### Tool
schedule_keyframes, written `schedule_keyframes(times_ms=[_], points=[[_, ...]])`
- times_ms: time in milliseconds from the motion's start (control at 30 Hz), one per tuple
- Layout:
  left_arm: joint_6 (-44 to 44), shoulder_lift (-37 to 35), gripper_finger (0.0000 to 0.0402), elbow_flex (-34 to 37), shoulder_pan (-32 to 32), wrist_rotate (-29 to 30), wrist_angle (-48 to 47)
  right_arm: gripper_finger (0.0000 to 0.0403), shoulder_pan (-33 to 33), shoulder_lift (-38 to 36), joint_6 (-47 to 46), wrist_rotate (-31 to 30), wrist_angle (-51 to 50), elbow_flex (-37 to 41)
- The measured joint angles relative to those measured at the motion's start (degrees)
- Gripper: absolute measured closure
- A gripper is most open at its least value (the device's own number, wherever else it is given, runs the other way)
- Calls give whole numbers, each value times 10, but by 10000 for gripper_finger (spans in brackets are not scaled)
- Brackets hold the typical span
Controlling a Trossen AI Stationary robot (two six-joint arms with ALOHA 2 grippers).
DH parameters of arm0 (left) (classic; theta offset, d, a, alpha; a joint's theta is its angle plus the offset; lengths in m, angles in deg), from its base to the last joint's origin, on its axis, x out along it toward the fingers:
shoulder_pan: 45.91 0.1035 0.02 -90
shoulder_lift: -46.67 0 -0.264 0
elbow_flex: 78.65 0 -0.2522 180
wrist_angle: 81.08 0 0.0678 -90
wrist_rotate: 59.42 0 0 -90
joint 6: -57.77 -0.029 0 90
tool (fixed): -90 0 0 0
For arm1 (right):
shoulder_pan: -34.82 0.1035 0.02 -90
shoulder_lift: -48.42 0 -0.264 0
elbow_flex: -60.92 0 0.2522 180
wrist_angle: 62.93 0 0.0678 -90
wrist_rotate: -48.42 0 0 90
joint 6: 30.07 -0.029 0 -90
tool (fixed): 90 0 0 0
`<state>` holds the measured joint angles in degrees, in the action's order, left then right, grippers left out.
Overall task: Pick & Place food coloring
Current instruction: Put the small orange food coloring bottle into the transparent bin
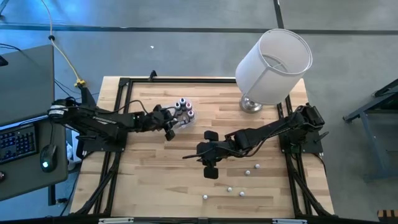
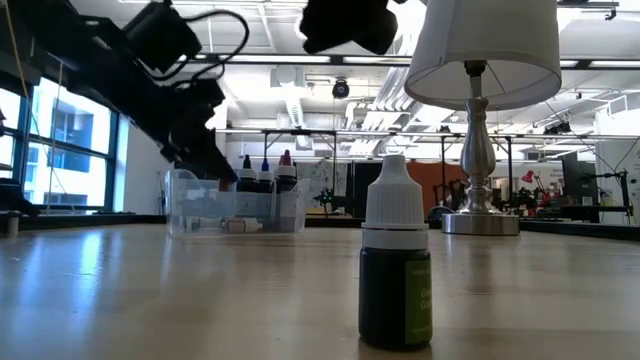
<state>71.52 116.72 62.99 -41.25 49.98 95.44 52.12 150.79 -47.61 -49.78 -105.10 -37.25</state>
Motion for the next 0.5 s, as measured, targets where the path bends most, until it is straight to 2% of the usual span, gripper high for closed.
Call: schedule_keyframes(times_ms=[200, 500], points=[[2, 24, 328, 1, 27, -22, -1, 304, 0, 0, -2, -3, 3, 25], [1, 33, 298, 1, 52, -30, -2, 304, 0, 0, -17, 2, 43, 36]])
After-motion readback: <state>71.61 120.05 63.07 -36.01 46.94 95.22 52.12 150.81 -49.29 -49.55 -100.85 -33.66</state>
